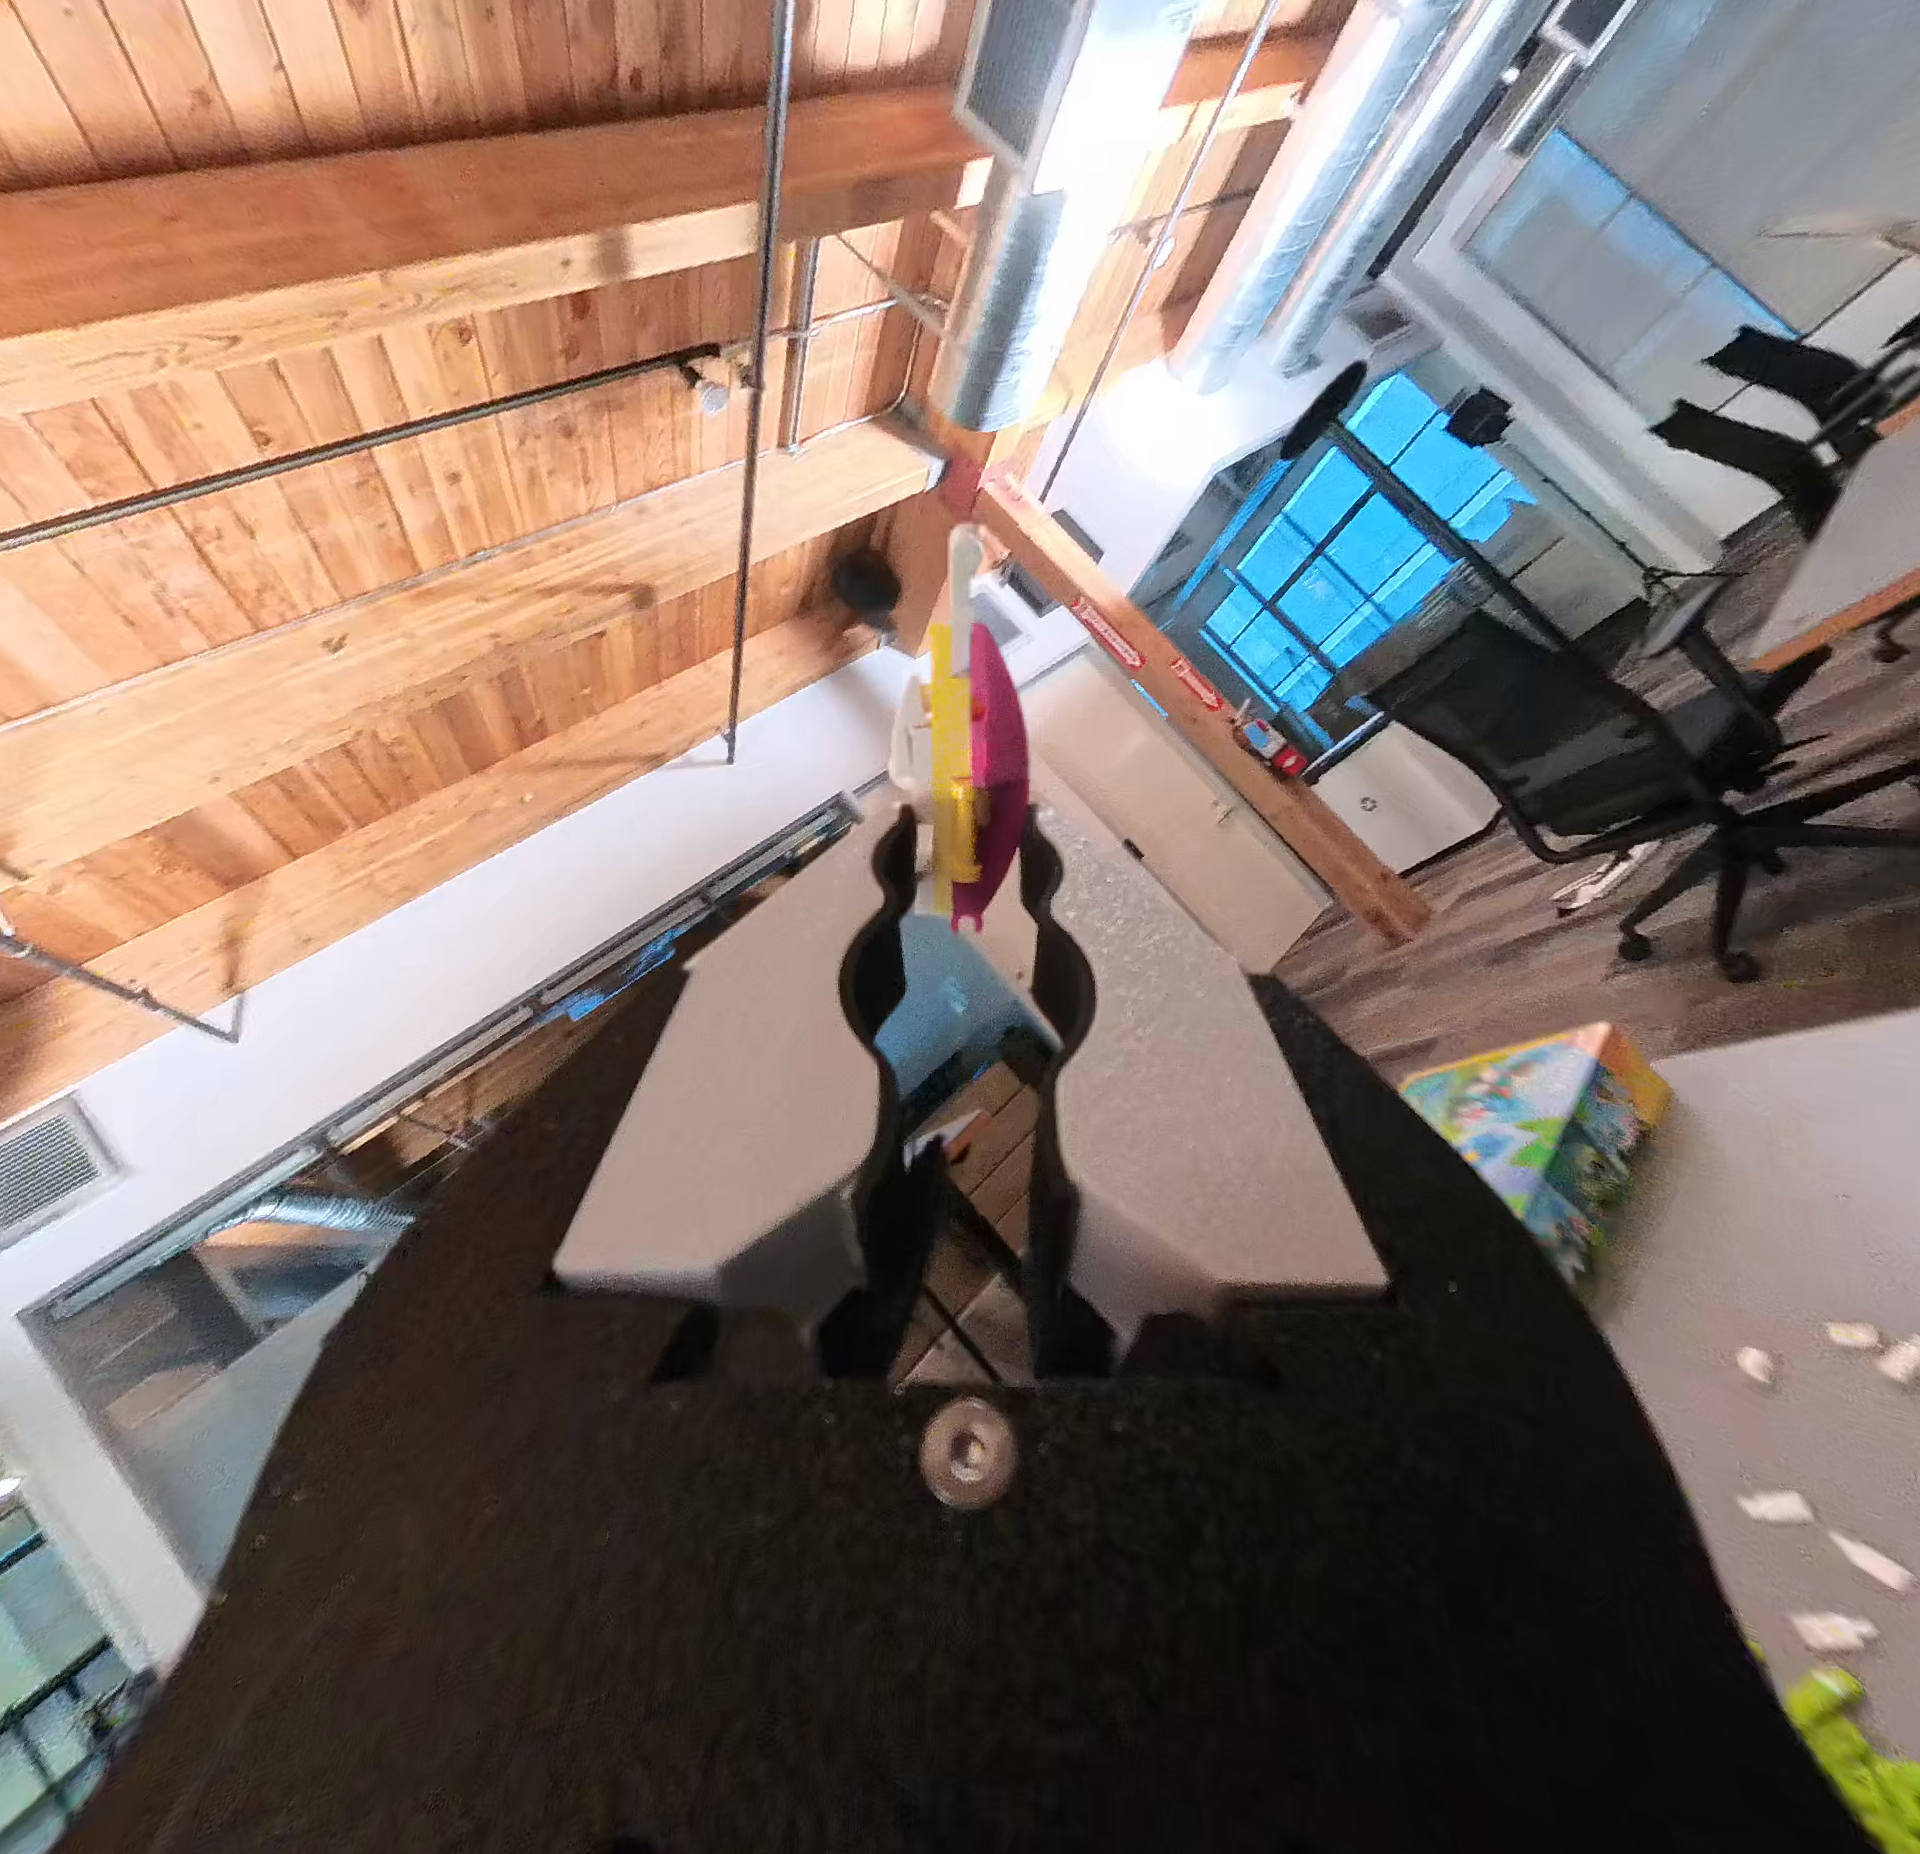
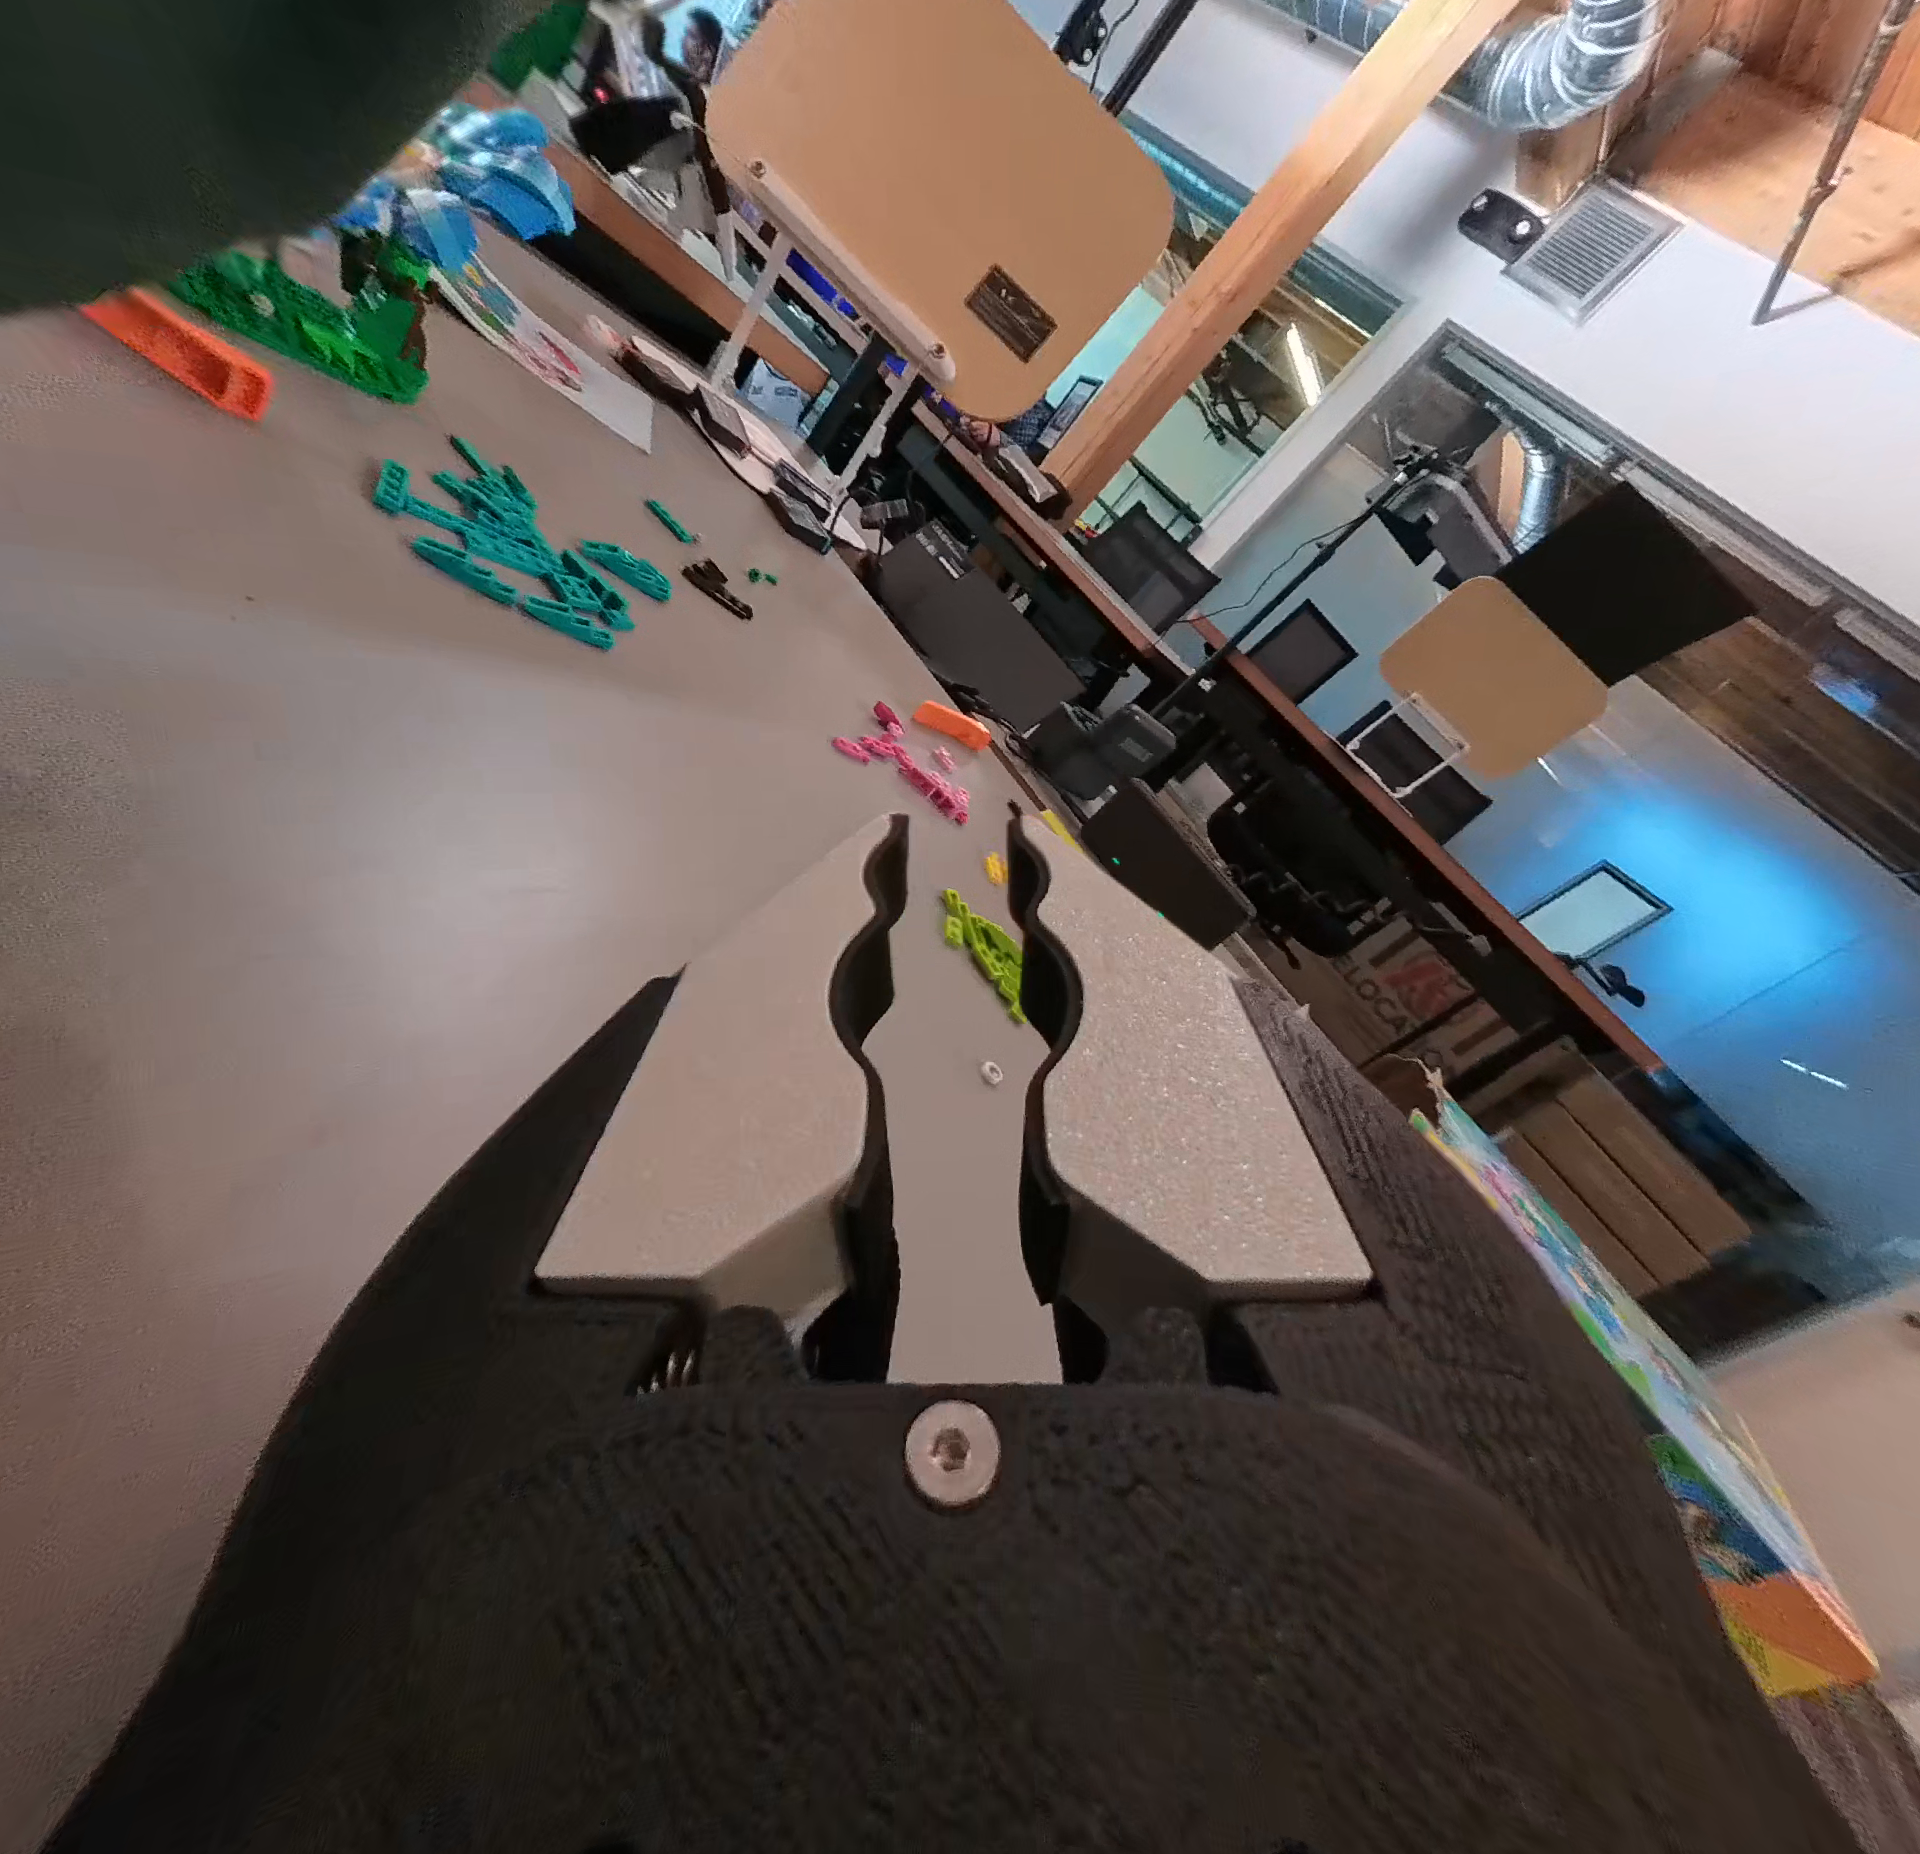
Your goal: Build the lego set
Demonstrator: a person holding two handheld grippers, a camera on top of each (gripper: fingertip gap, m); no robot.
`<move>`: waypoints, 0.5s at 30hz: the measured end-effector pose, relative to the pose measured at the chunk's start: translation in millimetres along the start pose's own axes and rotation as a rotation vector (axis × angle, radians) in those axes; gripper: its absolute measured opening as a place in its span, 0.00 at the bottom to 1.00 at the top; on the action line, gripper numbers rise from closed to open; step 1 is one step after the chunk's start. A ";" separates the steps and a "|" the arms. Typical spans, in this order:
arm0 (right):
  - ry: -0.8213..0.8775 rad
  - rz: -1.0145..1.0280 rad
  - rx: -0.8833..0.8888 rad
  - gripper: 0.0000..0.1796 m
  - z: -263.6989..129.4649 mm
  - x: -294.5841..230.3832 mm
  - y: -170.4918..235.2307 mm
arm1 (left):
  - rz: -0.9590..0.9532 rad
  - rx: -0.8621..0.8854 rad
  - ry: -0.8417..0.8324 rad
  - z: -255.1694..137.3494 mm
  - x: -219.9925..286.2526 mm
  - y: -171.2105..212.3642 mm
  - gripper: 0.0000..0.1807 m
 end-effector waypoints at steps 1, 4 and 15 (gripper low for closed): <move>-0.006 0.011 0.007 0.09 -0.7 -0.2 -0.4 | -0.010 -0.009 -0.009 7.1 -15.1 -3.1 0.09; -0.021 0.055 0.036 0.09 -3.0 1.5 -2.6 | -0.019 -0.045 -0.023 21.1 -53.2 -5.5 0.09; -0.543 0.283 0.061 0.11 -6.7 -66.6 -22.5 | 0.139 -0.267 0.008 -42.7 -62.1 -6.6 0.09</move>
Point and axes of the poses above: each gripper's, where its closed fingertips meet, z out along the fingers, y out of its underside, x = y × z across the jaws, the point moved 1 cm from there along -z, back along the fingers, and after that the axes turned 8 degrees about z, right-handed, at the moved point
